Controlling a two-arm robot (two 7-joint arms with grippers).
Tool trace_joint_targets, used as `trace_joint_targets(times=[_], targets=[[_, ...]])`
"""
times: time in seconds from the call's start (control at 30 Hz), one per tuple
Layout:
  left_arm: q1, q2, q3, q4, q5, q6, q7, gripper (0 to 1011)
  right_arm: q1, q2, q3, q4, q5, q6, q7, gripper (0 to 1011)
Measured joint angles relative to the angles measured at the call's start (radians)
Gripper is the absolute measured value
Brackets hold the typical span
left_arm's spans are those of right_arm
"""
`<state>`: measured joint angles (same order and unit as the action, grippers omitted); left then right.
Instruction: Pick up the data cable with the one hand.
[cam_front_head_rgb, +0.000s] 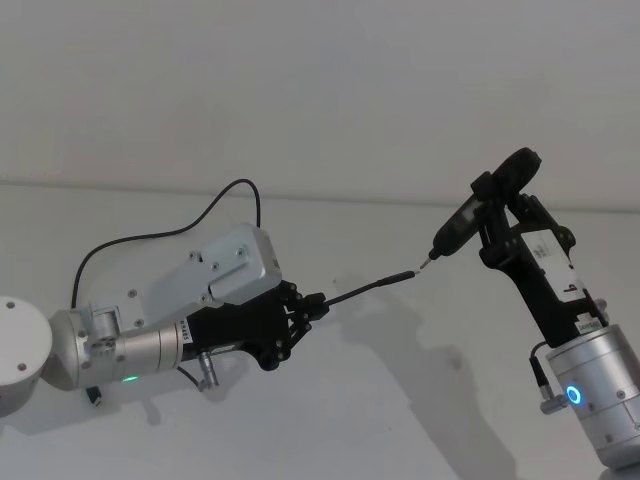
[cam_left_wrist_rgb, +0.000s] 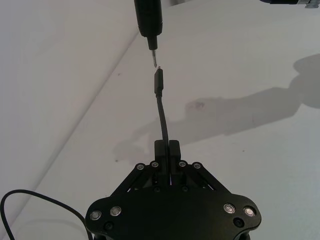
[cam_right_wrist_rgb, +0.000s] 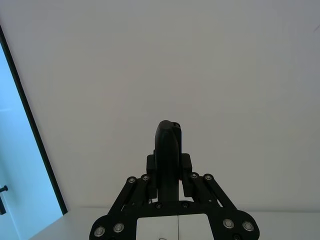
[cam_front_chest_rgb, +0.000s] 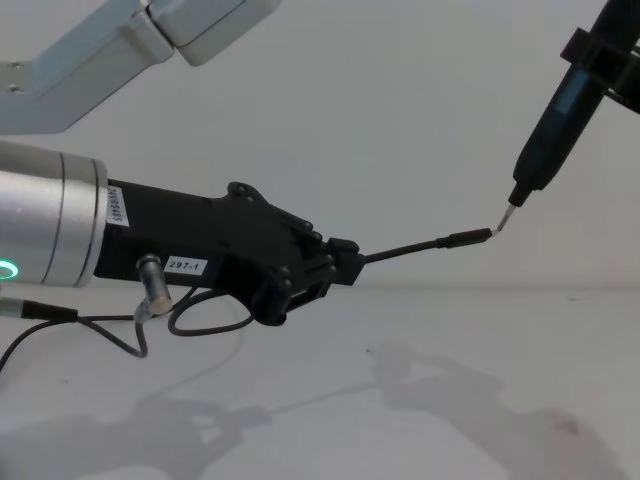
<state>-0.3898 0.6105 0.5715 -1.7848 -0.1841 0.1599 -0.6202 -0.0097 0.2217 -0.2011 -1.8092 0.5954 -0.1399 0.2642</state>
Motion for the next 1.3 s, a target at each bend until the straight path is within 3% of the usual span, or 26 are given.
trace_joint_targets(times=[1.3], targets=[[0.0,0.0,0.0,0.0,0.0,0.0,0.0,44,0.002,0.005,0.001,-0.022,-0.024,0.037,-0.025,268]])
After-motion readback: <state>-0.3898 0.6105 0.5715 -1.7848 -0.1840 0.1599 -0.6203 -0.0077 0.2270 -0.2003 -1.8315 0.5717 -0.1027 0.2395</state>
